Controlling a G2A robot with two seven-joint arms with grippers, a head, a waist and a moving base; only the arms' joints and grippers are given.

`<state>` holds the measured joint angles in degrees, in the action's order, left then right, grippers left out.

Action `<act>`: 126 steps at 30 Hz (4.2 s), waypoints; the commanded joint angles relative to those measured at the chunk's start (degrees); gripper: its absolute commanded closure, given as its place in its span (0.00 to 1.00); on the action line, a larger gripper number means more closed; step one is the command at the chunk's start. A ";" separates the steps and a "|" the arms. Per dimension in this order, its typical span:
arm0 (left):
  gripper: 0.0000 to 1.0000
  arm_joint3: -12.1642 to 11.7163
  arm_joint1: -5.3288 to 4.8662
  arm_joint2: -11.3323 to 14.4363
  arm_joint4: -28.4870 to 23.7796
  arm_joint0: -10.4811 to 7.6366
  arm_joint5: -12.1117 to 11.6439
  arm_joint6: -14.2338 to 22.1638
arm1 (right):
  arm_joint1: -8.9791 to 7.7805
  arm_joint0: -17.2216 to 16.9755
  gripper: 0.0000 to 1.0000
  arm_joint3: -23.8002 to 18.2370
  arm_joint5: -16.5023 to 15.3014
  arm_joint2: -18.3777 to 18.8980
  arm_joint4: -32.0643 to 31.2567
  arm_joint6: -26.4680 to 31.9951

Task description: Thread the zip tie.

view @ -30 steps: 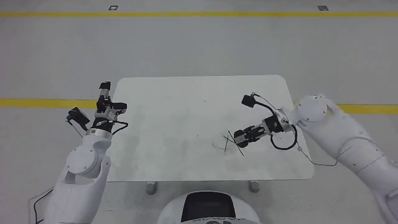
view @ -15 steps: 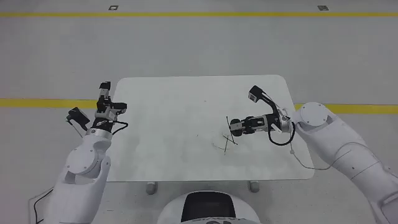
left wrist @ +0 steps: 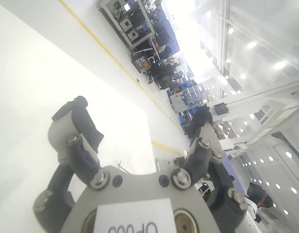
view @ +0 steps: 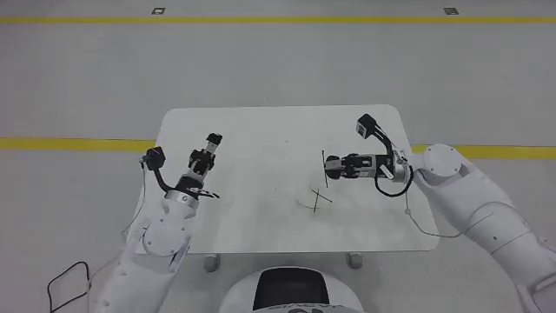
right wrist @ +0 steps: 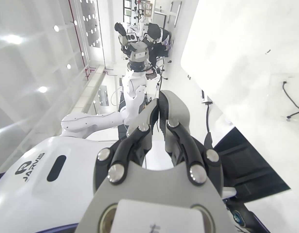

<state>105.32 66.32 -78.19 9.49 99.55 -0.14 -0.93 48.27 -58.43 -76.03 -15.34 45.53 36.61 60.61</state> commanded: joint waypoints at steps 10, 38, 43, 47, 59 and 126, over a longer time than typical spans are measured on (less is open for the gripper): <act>0.00 1.36 -0.17 2.43 10.16 -0.32 -2.24 0.34 | 0.35 -1.20 1.00 -0.89 1.43 0.64 -0.72 -2.03; 0.00 2.82 -0.04 18.94 69.57 -4.12 10.62 -1.08 | 1.22 -3.68 1.00 -1.72 6.58 3.33 -2.15 -6.92; 0.00 2.87 -0.22 19.27 73.94 -4.72 9.70 -2.02 | 1.22 -3.68 1.00 -1.72 6.58 3.33 -2.15 -6.92; 0.00 2.64 -1.13 21.51 80.46 -6.53 5.66 -4.63 | 1.60 -4.18 1.00 -2.58 8.58 3.59 -2.80 -10.12; 0.00 -5.30 -8.70 37.42 80.46 -20.51 19.32 -5.10 | 2.35 -4.41 1.00 -1.40 10.97 4.08 -2.65 -12.99; 0.00 -15.48 -13.00 68.24 80.46 -51.42 17.67 -7.06 | 5.46 -10.11 1.00 -11.57 19.27 5.94 -9.38 -33.91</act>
<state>89.81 53.29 -10.08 89.95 48.25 17.63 -8.12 53.69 -68.36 -87.37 3.77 51.32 27.38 27.15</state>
